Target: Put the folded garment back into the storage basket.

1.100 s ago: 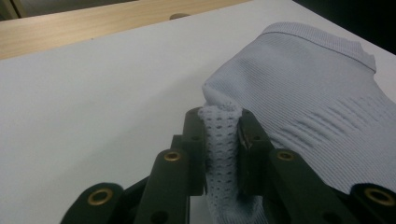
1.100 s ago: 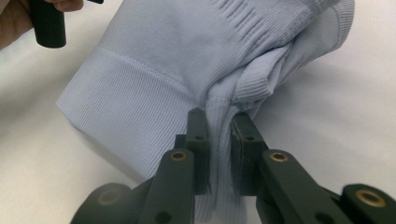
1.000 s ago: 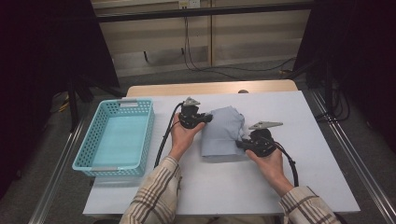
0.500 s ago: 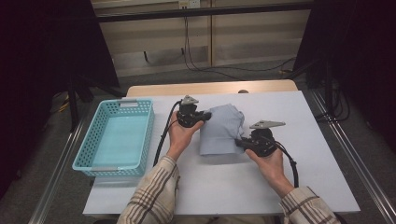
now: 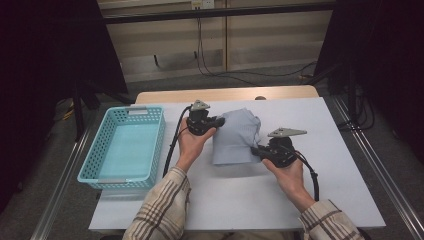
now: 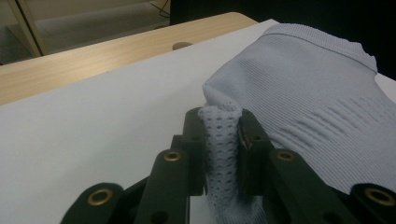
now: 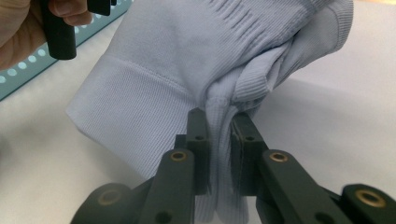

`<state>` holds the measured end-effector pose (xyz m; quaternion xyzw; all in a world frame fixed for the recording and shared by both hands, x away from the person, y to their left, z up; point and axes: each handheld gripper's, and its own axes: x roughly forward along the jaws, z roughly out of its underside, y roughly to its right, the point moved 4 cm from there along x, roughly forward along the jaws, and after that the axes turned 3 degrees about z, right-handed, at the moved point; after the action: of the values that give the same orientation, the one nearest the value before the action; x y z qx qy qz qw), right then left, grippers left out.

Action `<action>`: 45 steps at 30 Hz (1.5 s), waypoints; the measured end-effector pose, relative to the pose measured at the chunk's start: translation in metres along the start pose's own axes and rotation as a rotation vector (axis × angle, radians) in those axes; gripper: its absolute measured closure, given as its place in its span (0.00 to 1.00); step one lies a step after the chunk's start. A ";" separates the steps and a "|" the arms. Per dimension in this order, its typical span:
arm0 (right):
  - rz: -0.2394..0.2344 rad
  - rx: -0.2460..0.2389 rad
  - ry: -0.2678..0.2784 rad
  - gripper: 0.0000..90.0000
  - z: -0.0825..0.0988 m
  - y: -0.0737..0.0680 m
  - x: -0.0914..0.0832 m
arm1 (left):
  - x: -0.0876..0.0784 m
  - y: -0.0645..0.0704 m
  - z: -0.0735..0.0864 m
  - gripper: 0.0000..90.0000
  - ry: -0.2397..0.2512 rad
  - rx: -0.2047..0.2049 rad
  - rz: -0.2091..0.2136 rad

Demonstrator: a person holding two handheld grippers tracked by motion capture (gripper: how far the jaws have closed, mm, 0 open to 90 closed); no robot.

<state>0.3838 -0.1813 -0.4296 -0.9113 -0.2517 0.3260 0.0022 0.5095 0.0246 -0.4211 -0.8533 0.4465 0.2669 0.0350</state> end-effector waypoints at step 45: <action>-0.043 -0.004 0.077 0.90 -0.035 -0.025 -0.004 | -0.050 -0.010 -0.029 0.85 0.040 0.029 -0.067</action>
<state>0.3906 -0.1552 -0.3952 -0.9175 -0.2716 0.2900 0.0173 0.5067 0.0584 -0.3736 -0.8723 0.4222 0.2421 0.0472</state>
